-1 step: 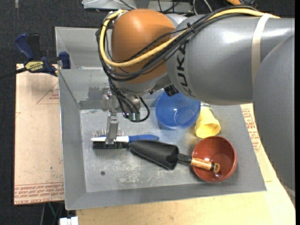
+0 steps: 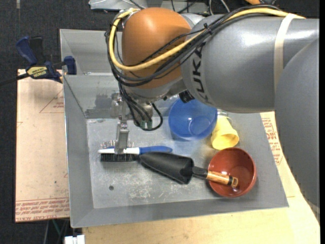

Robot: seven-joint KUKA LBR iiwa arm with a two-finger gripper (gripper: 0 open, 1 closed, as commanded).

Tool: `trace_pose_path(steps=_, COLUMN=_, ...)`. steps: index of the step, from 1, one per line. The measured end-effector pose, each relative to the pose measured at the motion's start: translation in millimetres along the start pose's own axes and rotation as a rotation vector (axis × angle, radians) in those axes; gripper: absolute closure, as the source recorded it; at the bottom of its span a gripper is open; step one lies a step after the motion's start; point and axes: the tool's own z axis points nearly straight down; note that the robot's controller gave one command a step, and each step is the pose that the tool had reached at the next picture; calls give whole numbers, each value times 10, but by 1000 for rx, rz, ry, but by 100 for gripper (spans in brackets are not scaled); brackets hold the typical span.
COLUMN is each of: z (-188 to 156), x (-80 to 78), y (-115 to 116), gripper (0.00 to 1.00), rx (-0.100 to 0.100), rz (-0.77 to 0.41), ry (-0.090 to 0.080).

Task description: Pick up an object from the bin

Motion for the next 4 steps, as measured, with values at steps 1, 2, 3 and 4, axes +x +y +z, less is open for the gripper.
trace_pose_path(steps=1, z=1458, x=255, y=-630, gripper=0, rx=-5, rz=64, ry=-6)
trace_pose_path(steps=2, z=982, x=444, y=-770, gripper=0, rx=-8, rz=147, ry=-13)
trace_pose_path(steps=3, z=1478, x=489, y=-1271, gripper=0, rx=-7, rz=457, ry=-9)
trace_pose_path(steps=4, z=1740, x=514, y=-1505, gripper=0, rx=-18, rz=237, ry=-27)
